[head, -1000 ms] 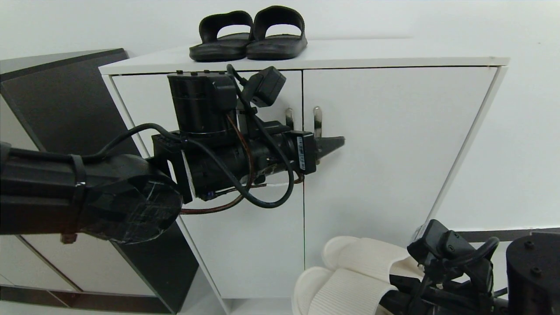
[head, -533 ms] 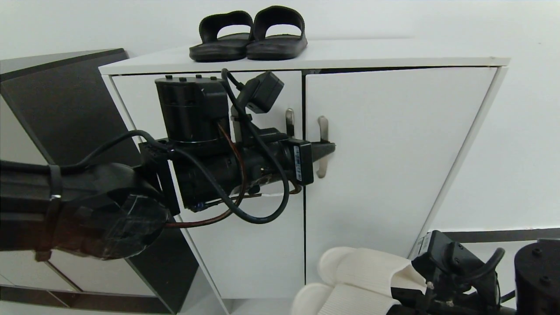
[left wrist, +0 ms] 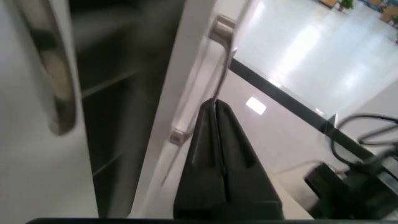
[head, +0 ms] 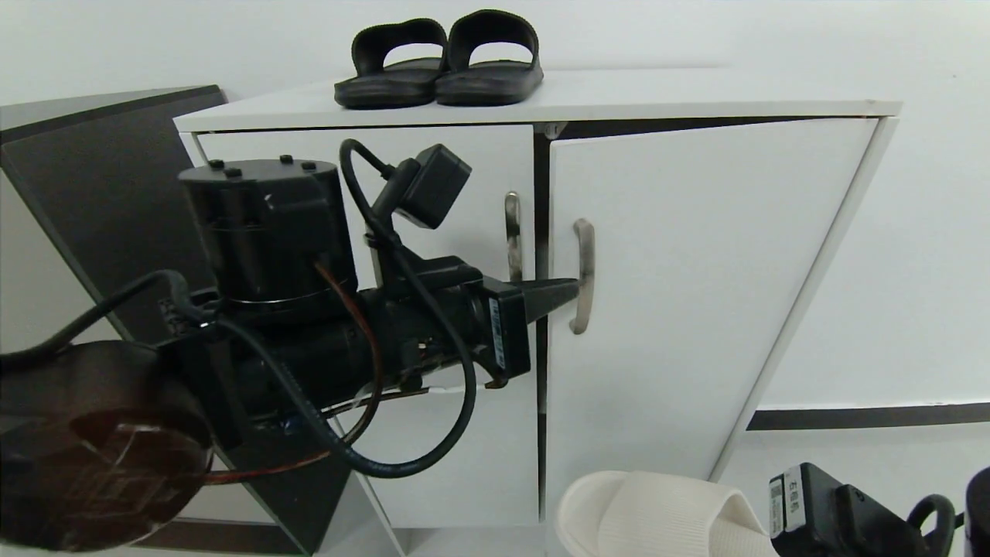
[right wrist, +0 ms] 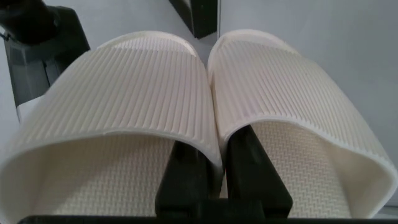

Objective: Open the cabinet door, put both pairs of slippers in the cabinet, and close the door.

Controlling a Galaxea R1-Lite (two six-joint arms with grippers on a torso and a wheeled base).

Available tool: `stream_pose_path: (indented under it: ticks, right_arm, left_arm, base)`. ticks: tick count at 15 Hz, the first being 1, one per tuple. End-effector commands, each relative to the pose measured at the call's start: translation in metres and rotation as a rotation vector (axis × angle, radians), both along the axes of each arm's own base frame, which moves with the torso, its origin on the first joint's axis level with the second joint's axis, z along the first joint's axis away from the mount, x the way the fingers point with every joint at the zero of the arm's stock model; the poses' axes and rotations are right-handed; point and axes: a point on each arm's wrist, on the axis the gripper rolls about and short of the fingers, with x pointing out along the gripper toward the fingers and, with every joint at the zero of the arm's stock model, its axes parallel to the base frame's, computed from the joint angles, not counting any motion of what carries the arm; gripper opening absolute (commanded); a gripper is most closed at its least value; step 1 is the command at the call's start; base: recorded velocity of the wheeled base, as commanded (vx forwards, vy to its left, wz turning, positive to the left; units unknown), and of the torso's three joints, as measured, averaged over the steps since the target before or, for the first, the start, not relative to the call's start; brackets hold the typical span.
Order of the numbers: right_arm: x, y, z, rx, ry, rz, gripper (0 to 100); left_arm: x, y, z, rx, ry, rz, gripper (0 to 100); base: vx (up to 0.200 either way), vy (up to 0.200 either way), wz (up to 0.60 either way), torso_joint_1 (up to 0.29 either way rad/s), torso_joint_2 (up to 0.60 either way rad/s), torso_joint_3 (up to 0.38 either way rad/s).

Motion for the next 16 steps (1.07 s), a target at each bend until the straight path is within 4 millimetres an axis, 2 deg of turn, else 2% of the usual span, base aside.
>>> stream_pose_path:
  ticks: [1,4,5,10,16]
  right_arm:
    - [-0.001,-0.001,-0.001,-0.001,0.001,0.008,0]
    - [-0.002,-0.001,-0.001,0.000,-0.001,0.014,0]
    - [-0.002,-0.002,-0.002,-0.006,0.000,0.016,0]
    - [-0.002,-0.002,-0.005,-0.025,-0.008,0.017,0]
    - [0.001,0.001,-0.008,-0.069,0.002,-0.018,0]
  left_arm:
    - [-0.024,0.017,0.013,-0.035,-0.037,-0.015,0]
    - [-0.031,0.025,0.021,-0.057,-0.060,-0.012,0]
    - [-0.020,0.029,0.024,-0.061,-0.067,0.028,0]
    - [0.026,0.021,0.018,-0.043,-0.042,0.111,0]
    - [0.050,0.001,0.015,-0.043,-0.040,0.105,0]
  base:
    - [0.000,0.000,0.00,0.000,0.00,0.000]
    - [0.000,0.000,0.00,0.000,0.00,0.000]
    - [0.000,0.000,0.00,0.000,0.00,0.000]
    - [0.000,0.000,0.00,0.000,0.00,0.000]
    - [0.000,0.000,0.00,0.000,0.00,0.000]
